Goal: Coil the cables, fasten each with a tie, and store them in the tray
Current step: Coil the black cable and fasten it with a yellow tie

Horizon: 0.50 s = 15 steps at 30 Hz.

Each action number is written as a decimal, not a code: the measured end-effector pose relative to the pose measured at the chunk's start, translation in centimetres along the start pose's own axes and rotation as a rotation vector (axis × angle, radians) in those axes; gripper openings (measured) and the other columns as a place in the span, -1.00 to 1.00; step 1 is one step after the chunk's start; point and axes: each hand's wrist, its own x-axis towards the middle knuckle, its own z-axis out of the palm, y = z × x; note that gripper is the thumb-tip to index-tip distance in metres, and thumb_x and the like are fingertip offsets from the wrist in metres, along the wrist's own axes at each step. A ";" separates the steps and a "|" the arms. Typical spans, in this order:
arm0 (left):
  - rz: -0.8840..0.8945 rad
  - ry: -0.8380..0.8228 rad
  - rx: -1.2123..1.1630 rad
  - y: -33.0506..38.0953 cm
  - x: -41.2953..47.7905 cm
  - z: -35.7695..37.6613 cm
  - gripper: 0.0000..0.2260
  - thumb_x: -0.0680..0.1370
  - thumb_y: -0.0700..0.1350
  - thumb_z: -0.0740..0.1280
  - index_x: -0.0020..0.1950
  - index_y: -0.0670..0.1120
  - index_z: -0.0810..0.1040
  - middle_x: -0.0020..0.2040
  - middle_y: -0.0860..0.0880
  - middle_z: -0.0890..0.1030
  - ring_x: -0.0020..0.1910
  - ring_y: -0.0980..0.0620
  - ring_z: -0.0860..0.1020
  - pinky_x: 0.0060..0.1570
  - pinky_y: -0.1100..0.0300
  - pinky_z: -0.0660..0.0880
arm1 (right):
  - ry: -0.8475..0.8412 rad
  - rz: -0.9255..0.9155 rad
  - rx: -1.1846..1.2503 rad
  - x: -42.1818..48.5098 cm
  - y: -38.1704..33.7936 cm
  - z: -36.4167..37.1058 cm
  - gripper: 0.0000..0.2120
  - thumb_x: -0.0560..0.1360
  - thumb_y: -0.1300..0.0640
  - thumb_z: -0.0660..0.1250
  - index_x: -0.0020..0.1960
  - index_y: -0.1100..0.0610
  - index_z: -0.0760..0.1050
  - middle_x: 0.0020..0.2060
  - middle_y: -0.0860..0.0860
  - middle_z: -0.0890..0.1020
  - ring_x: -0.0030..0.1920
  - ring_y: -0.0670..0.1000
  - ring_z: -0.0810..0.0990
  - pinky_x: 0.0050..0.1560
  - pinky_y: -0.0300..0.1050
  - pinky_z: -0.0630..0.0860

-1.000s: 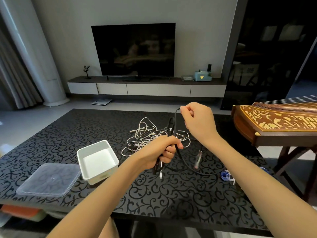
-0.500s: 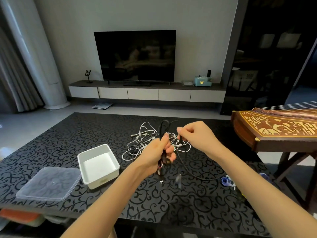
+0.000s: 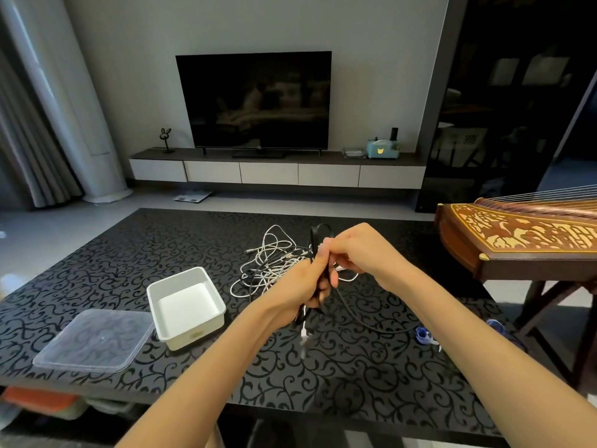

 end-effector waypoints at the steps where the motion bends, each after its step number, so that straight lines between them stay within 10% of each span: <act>1: 0.001 -0.008 -0.053 0.0 0.1 0.0 -0.49 0.41 0.39 0.05 -0.27 -0.04 0.44 -0.46 0.10 0.33 -0.46 0.13 0.28 -0.53 0.36 0.19 | 0.013 -0.016 -0.024 0.1 0.0 -0.1 -0.62 0.51 0.15 0.30 -0.47 0.23 0.49 -0.55 0.14 0.52 -0.49 -0.04 0.39 -0.34 -0.15 0.38; 9: 0.047 0.121 -0.417 0.4 1.7 -0.7 -0.52 0.61 0.11 0.12 -0.49 -0.03 0.32 -0.36 0.02 0.48 -0.32 0.10 0.45 -0.22 0.26 0.46 | 0.108 -0.057 -0.177 0.1 1.5 0.3 -0.64 0.59 -0.05 0.15 -0.21 0.15 0.54 -0.31 0.00 0.58 -0.26 -0.02 0.49 -0.15 -0.04 0.44; 15: 0.112 0.262 -0.731 1.4 2.9 -1.8 -0.55 0.65 0.02 0.10 -0.42 -0.10 0.30 -0.46 0.01 0.45 -0.43 0.09 0.52 -0.30 0.22 0.53 | -0.157 0.292 0.344 -2.4 5.0 3.1 -0.55 0.61 -0.21 -0.07 0.11 0.03 0.47 -0.05 0.08 0.70 -0.02 0.02 0.67 0.10 -0.10 0.47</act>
